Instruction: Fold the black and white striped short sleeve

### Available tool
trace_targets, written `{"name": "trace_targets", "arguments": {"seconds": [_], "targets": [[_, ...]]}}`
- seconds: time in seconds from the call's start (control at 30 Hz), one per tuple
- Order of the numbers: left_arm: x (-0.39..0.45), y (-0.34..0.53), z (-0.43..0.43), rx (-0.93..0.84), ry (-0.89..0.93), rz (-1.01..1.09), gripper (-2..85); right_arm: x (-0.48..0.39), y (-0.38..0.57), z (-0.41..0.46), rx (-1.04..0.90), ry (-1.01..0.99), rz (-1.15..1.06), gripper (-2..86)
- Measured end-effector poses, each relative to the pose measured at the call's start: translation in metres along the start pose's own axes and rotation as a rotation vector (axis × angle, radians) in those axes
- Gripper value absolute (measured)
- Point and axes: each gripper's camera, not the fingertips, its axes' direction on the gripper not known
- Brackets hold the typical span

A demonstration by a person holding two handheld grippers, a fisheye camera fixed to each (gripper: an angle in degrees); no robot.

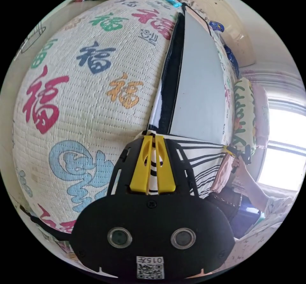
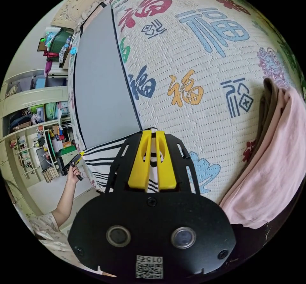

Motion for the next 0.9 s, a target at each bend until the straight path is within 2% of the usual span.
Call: {"name": "trace_targets", "arguments": {"seconds": [0.13, 0.23, 0.33, 0.4, 0.47, 0.53, 0.57, 0.63, 0.7, 0.73, 0.77, 0.9], "targets": [[0.046, -0.008, -0.027, 0.103, -0.064, 0.08, 0.0, -0.009, -0.006, 0.019, 0.104, 0.084, -0.033, 2.6], [0.079, -0.01, -0.029, 0.095, -0.137, 0.145, 0.3, -0.013, 0.001, 0.038, 0.123, 0.183, -0.1, 3.9], [0.107, 0.013, -0.048, 0.129, -0.167, 0.205, 0.8, -0.012, 0.031, 0.043, 0.144, 0.255, -0.194, 4.6], [0.131, 0.039, -0.069, 0.189, -0.267, 0.271, 1.1, -0.02, 0.065, 0.039, 0.174, 0.305, -0.287, 4.8], [0.182, 0.087, -0.109, 0.366, -0.508, 0.412, 1.6, -0.06, 0.136, 0.02, 0.437, 0.572, -0.474, 5.1], [0.226, 0.125, -0.137, 0.548, -0.665, 0.514, 2.1, -0.081, 0.185, 0.011, 0.68, 0.76, -0.534, 6.5], [0.252, 0.146, -0.147, 0.68, -0.781, 0.531, 2.8, -0.085, 0.21, 0.011, 0.825, 0.833, -0.556, 7.5], [0.28, 0.157, -0.151, 0.803, -0.88, 0.471, 4.3, -0.072, 0.226, 0.016, 0.892, 0.825, -0.545, 8.7], [0.3, 0.142, -0.143, 0.727, -0.78, 0.45, 5.8, -0.046, 0.219, 0.026, 0.744, 0.715, -0.519, 9.7], [0.313, 0.127, -0.134, 0.66, -0.664, 0.407, 6.2, -0.021, 0.212, 0.034, 0.631, 0.623, -0.487, 10.1], [0.333, 0.114, -0.12, 0.608, -0.54, 0.428, 6.5, 0.007, 0.206, 0.039, 0.53, 0.528, -0.424, 11.3], [0.427, 0.082, -0.048, 0.434, -0.289, 0.614, 8.0, 0.099, 0.191, 0.067, 0.266, 0.419, -0.26, 13.4]]}}
